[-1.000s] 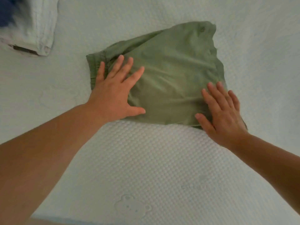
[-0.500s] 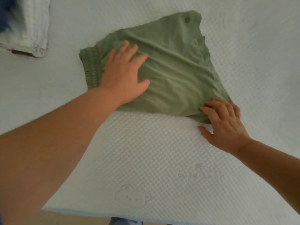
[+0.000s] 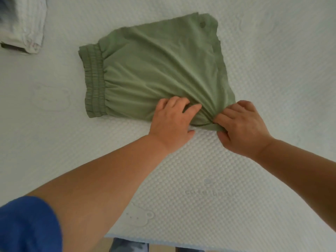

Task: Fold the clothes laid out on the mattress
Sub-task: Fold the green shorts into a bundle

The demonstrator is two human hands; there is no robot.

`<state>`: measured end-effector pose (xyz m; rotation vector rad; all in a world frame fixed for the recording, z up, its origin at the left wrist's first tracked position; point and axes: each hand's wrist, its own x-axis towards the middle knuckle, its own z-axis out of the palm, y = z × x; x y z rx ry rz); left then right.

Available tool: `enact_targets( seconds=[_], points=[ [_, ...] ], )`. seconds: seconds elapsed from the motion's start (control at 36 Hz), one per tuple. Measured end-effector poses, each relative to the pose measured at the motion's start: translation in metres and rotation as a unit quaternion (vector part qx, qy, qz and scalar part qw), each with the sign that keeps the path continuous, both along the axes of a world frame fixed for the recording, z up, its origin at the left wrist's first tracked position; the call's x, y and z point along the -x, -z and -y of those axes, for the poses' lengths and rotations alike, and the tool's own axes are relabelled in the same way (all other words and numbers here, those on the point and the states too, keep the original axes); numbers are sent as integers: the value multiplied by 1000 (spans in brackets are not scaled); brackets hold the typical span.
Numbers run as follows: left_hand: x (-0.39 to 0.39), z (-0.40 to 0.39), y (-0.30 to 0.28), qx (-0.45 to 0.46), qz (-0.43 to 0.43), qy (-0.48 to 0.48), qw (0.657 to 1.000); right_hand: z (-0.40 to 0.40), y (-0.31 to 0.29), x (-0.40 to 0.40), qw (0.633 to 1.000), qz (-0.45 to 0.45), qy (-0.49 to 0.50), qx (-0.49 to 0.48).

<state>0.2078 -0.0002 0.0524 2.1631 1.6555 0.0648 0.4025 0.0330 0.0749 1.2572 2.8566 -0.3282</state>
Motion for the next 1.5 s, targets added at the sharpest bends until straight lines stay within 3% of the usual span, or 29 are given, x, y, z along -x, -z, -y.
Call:
enact_targets(
  seconds=[0.08,0.19,0.39,0.53,0.67,0.78,0.92,1.03,1.08,1.22,1.36,1.44,1.5],
  points=[
    [-7,18,-5,-18,31,41,999,20,-13,0,998,9,-38,49],
    [-7,40,-7,-26,66,27,997,44,-17,-8,994,30,-64,89],
    [-7,55,-13,26,61,20,998,83,2,-29,988,87,-26,129],
    [-7,57,-7,19,40,24,999,93,12,-27,986,3,89,140],
    [-17,57,-7,-35,51,47,997,82,4,-24,955,-103,200,196],
    [-25,53,-7,-21,71,55,996,71,-4,-28,950,-124,193,211],
    [-35,45,-12,70,108,-68,989,72,-4,-38,932,-128,250,229],
    [-41,35,-7,105,162,-209,959,79,-2,-38,853,-172,411,274],
    [-42,25,-3,117,159,-239,951,81,-1,-37,831,-191,437,287],
    [-37,-10,2,166,137,-222,951,67,10,-30,894,-131,314,293],
    [-35,-32,-2,179,145,-188,955,27,23,-15,823,-211,419,321],
    [-32,-40,-1,166,139,-198,956,13,24,-12,843,-203,416,275],
    [-31,-41,0,155,139,-204,957,11,25,-10,824,-229,429,290]
  ],
)
